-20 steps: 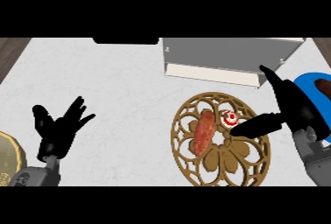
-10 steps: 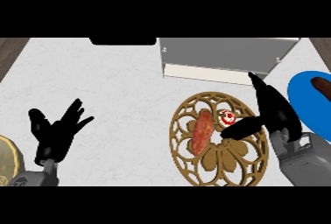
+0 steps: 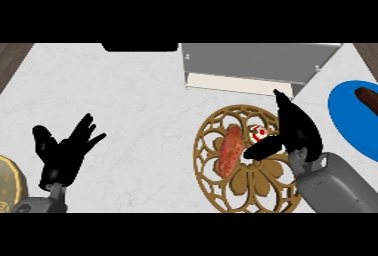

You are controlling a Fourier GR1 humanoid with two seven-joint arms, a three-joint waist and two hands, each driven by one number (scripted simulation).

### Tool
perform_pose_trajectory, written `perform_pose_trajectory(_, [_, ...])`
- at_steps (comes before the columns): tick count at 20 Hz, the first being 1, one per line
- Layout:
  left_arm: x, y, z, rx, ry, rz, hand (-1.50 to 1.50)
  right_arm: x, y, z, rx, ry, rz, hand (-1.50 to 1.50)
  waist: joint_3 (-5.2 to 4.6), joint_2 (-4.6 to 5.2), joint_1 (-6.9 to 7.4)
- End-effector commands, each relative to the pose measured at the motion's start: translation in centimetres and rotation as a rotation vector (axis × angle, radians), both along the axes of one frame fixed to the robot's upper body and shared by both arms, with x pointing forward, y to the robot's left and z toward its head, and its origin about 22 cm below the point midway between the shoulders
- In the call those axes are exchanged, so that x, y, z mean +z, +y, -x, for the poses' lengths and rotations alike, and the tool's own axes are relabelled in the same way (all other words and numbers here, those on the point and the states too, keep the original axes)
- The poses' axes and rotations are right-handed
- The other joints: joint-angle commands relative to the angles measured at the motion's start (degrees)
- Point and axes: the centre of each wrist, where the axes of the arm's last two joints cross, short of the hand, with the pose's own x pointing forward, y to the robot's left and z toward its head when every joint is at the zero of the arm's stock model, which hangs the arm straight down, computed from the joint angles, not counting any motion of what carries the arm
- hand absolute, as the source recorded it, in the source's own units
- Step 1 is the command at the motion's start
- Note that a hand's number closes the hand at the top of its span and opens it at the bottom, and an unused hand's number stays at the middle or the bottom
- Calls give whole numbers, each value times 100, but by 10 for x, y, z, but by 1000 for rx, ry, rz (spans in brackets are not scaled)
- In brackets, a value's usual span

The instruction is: Pick the cupcake from the placemat and place it in the tiered shelf

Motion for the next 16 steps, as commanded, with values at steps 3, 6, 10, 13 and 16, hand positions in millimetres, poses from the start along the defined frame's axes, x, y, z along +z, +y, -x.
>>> perform_pose_trajectory(3, [-14, 7, 8, 5, 48, -5, 0, -11, -9, -7, -152, 79, 68, -150, -36, 30, -21])
perform_pose_trajectory(6, [-16, 4, 1, -14, 74, 9, 0, -29, 14, -12, -150, 84, 53, -150, -36, 46, -3])
perform_pose_trajectory(10, [-5, 16, 12, 3, 88, -12, 0, -27, -1, -22, -151, 44, 61, -150, -31, 34, 32])
perform_pose_trajectory(13, [-18, 4, 5, -26, 70, -19, 0, -52, 5, -29, -133, 36, 60, -150, -32, 50, 27])
perform_pose_trajectory(16, [-14, 10, 3, -1, 64, 6, 0, -49, -1, -31, -139, 33, 68, -150, -32, 41, 17])
